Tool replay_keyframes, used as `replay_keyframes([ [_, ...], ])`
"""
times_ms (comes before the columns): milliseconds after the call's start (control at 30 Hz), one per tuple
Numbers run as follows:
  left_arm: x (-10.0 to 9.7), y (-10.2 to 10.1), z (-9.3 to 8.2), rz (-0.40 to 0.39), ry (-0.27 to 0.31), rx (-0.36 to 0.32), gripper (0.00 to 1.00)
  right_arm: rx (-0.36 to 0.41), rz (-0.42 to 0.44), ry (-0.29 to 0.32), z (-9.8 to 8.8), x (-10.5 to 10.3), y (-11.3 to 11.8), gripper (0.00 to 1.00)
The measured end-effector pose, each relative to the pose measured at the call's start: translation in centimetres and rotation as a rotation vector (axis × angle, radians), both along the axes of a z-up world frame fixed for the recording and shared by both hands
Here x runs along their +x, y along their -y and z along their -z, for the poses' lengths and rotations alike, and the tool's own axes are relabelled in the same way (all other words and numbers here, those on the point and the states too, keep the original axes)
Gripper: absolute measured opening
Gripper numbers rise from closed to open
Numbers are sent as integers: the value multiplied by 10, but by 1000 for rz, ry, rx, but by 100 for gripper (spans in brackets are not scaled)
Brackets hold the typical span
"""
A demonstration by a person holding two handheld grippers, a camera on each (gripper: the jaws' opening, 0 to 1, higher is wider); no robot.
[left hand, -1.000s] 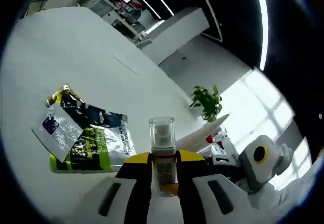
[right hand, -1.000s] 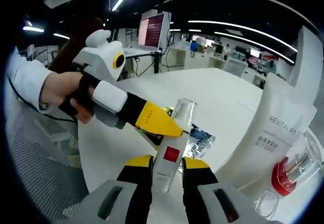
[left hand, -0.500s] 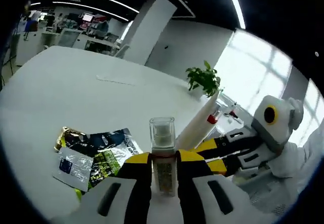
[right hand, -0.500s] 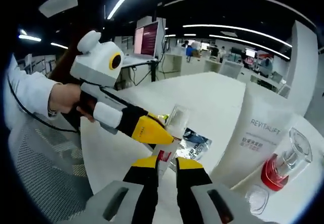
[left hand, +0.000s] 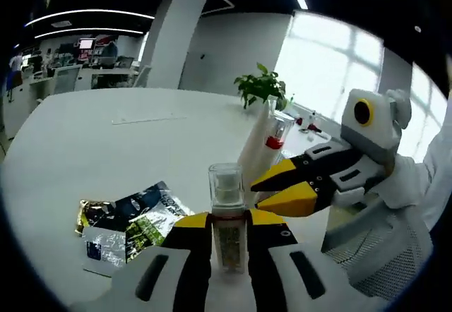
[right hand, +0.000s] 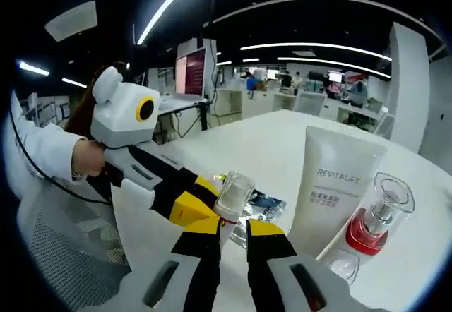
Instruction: Arrange the skincare products in the storage area until every visible bottle or jar stands upright without overlapping.
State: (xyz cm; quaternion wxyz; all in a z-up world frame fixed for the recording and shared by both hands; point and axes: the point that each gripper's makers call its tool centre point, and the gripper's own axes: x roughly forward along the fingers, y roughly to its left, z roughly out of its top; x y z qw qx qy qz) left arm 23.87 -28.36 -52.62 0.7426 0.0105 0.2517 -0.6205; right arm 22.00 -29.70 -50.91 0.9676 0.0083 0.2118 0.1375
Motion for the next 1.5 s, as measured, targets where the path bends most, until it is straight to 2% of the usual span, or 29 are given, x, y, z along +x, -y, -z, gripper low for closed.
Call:
replay_keyframes([
  [33, -1, 0, 0, 10, 9, 0, 13, 46, 4, 5, -3, 0, -1, 5],
  [67, -4, 1, -1, 29, 16, -4, 13, 60, 5, 4, -3, 1, -1, 6],
  [133, -9, 4, -2, 44, 19, -14, 13, 41, 13, 3, -3, 0, 2, 6],
  [233, -9, 4, 0, 55, 33, -5, 13, 24, 20, 4, -2, 0, 5, 13],
  [367, -23, 9, -5, 118, 64, -32, 13, 86, 30, 33, -11, 1, 4, 13],
  [433, -29, 12, -7, 151, 108, -34, 13, 92, 35, 27, -11, -1, 5, 13],
  [533, -32, 12, -8, 164, 118, -42, 13, 91, 56, 25, -14, -7, 7, 12],
  [600, -34, 15, -13, 181, 178, -67, 13, 79, 69, 37, -18, -10, 9, 11],
  [767, -42, 22, -15, 185, 215, -80, 13, 27, 73, 46, -19, -16, 10, 9],
  [800, -45, 23, -14, 202, 234, -77, 13, 22, 77, 47, -19, -17, 10, 9],
  [900, -51, 25, -10, 218, 244, -60, 14, -14, 68, 23, -15, -18, 12, 8],
  [1000, -50, 26, -7, 225, 313, -41, 13, -42, 67, 11, -11, -18, 14, 8],
  [1033, -50, 27, -7, 221, 320, -38, 13, -51, 64, 11, -11, -18, 15, 8],
  [1233, -49, 30, -1, 209, 297, -19, 15, -52, 67, 9, -10, -18, 19, 8],
  [1367, -50, 33, 8, 205, 286, 8, 20, -46, 70, 11, -10, -19, 19, 8],
  [1433, -51, 36, 12, 199, 299, 20, 27, -47, 60, 7, -9, -20, 17, 8],
  [1500, -49, 38, 15, 200, 326, 42, 27, -47, 54, 4, -9, -20, 16, 8],
])
